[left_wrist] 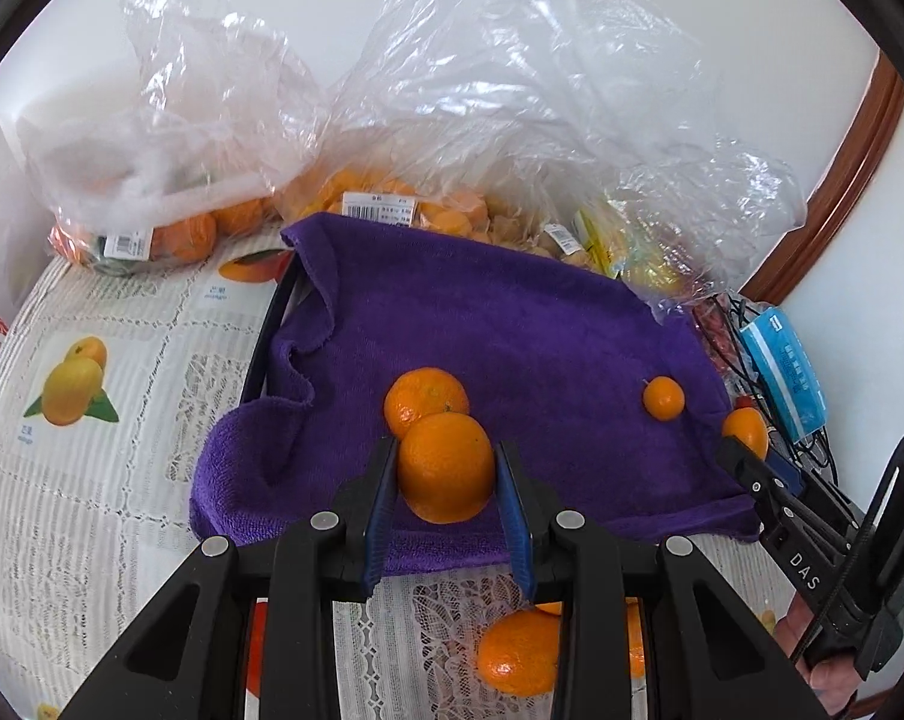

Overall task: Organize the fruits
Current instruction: 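Lift both held oranges and carry them onto the purple towel, then open both tools to set the oranges down on the towel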

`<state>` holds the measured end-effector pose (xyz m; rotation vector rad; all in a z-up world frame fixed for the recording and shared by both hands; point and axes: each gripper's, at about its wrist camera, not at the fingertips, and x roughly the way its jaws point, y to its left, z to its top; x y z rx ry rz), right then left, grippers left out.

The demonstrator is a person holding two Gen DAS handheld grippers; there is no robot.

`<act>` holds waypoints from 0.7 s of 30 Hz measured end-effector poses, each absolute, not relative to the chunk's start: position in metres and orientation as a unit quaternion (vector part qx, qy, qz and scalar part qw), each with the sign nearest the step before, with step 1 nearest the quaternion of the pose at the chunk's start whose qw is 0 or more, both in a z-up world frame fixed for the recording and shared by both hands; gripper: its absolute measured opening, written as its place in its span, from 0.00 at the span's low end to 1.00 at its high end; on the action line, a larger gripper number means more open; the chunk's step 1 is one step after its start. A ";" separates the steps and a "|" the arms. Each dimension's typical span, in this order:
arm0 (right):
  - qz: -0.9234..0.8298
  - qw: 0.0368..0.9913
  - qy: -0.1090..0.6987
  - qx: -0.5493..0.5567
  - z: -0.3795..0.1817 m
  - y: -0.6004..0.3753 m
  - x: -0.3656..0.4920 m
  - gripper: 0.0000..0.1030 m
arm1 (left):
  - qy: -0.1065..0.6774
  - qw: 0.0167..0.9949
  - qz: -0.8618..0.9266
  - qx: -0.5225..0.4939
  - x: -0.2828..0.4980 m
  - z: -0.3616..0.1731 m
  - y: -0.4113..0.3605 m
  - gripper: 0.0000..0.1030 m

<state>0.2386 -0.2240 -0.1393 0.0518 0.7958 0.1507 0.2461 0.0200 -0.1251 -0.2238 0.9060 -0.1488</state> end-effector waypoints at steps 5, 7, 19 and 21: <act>0.063 0.915 0.396 0.030 -0.153 -0.226 0.243 0.32 | 0.438 0.888 -0.064 -0.120 0.250 -0.133 0.025 0.30; 0.062 0.915 0.397 0.026 -0.154 -0.225 0.244 0.32 | 0.439 0.888 -0.062 -0.119 0.251 -0.136 0.025 0.30; 0.056 0.912 0.406 0.033 -0.160 -0.229 0.248 0.29 | 0.435 0.890 -0.027 -0.130 0.260 -0.145 0.035 0.30; 0.055 0.911 0.408 0.030 -0.161 -0.228 0.248 0.29 | 0.441 0.887 -0.019 -0.133 0.263 -0.150 0.037 0.30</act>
